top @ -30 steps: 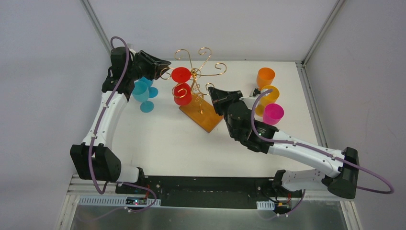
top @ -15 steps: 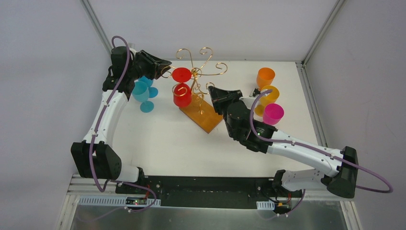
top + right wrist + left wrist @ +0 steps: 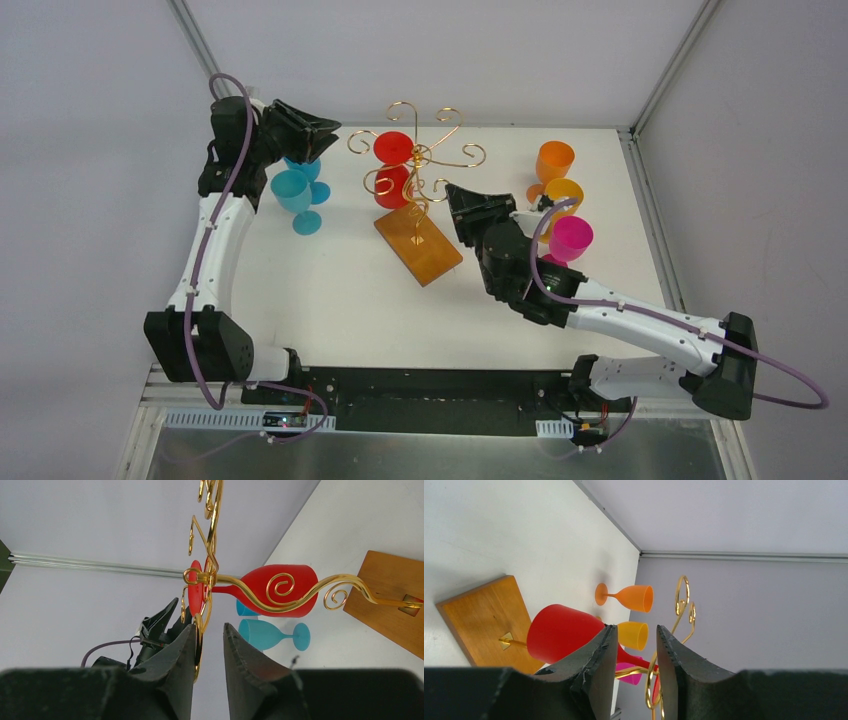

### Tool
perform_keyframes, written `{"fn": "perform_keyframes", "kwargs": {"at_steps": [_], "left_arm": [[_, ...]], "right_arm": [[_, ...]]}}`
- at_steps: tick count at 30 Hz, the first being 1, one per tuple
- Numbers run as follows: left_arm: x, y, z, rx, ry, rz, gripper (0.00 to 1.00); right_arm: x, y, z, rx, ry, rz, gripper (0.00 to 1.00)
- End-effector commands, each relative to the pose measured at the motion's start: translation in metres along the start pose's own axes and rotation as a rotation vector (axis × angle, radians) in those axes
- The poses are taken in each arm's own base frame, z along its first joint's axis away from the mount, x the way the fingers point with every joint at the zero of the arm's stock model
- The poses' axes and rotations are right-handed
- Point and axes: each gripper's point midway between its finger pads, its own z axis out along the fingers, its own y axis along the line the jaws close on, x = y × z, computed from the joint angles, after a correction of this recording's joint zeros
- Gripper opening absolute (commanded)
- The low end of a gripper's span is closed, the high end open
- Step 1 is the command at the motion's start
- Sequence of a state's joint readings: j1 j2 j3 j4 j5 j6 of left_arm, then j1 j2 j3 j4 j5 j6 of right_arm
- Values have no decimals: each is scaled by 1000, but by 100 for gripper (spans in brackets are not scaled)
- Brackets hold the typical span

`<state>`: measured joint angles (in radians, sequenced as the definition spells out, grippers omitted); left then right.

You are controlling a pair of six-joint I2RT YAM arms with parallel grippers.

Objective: Take the wine glass off the wine glass rack
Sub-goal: Adjust the wine rack at the center of the board.

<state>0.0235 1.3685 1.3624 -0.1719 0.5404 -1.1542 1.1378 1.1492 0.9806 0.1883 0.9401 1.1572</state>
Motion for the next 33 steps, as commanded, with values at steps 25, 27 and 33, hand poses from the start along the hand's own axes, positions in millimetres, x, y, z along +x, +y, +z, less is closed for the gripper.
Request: {"fn": "perform_keyframes", "kwargs": {"at_steps": [25,27,33], "left_arm": [[79,-5,-94,76,18,-2,38],[89,-7,-85,76,48,10,38],[98,-12,-62,71,78,33,36]], "right_arm": [[-65,-28,-28,-13,-133,-28,46],[-67,-32,-28,-10,-137,-33,46],[-78,-43,-31,-6,-153,-34,46]]}}
